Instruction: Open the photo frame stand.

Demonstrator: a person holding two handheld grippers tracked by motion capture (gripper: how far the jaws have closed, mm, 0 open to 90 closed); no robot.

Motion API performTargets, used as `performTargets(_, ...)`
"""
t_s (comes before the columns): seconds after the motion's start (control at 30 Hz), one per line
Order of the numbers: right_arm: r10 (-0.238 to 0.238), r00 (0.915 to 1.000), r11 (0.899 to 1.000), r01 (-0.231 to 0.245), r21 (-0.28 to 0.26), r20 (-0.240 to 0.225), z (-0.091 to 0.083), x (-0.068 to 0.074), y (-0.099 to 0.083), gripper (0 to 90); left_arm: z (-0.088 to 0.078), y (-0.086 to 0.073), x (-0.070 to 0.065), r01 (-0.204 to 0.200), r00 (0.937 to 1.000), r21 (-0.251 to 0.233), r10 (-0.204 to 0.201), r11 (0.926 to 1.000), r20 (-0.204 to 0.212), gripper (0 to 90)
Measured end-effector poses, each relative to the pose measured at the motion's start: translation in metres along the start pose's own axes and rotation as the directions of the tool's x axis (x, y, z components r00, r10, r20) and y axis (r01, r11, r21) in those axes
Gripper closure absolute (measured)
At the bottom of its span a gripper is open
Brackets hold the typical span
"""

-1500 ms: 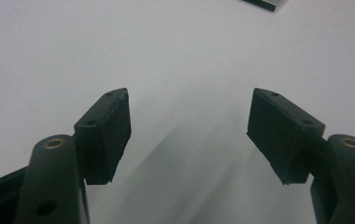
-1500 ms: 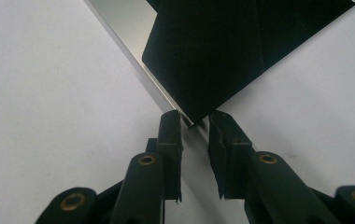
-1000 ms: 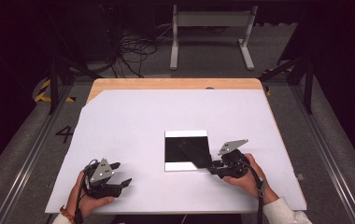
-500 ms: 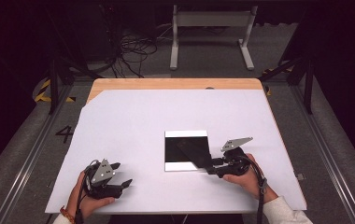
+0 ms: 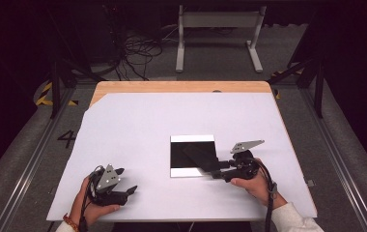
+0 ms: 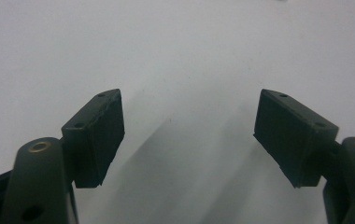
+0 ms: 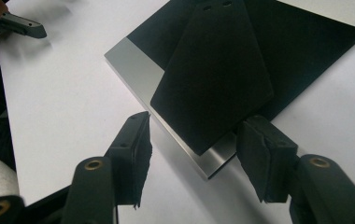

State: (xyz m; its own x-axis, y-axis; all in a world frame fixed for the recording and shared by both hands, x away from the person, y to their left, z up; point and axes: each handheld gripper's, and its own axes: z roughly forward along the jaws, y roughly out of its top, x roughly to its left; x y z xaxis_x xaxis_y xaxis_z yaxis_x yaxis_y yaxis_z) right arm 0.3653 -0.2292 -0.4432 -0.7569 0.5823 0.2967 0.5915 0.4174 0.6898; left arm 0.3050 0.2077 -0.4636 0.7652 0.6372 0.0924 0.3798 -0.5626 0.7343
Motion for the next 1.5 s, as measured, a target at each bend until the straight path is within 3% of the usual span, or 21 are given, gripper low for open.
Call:
performTargets(0.23,0.05,0.9983,0.998,-0.051,-0.028,-0.028,0.003,-0.007,0.002,48.5,0.001,0.0,0.0,0.001,1.0,0.008,-0.001,1.0,0.001,24.5)
performTargets(0.37,0.107,0.9914,0.991,-0.112,-0.068,-0.076,0.003,-0.012,0.003,48.2,0.003,0.0,0.0,-0.008,1.0,0.022,0.008,0.9997,-0.003,24.1)
performTargets(0.53,0.138,0.9854,0.987,-0.145,-0.075,-0.101,0.006,-0.014,0.003,47.9,0.003,0.001,-0.002,-0.016,0.9999,0.02,0.016,0.9997,-0.003,24.1)
performTargets(0.6,0.164,0.9784,0.981,-0.175,-0.081,-0.125,0.008,-0.017,0.004,47.1,0.004,0.002,-0.003,-0.013,0.9999,0.021,0.013,0.9997,0.0,23.9)
performTargets(0.87,0.202,0.9658,0.973,-0.217,-0.078,-0.163,0.017,-0.022,0.007,46.3,0.011,0.007,-0.009,-0.037,0.9992,0.035,0.036,0.9987,0.017,23.4)
performTargets(1.07,0.268,0.942,0.951,-0.292,-0.099,-0.201,0.021,-0.027,0.004,50.6,0.013,0.007,-0.008,-0.022,0.9994,0.031,0.021,0.9993,0.027,22.4)
performTargets(1.37,0.267,0.9452,0.95,-0.291,-0.115,-0.188,0.024,-0.027,0.004,52.1,0.012,0.009,-0.007,-0.019,0.9994,0.014,0.018,0.9997,0.029,22.4)
performTargets(1.5,0.262,0.9463,0.951,-0.287,-0.117,-0.189,0.024,-0.028,0.003,53.9,0.007,0.013,0.0,0.043,0.9964,-0.058,-0.039,0.9974,0.075,23.7)
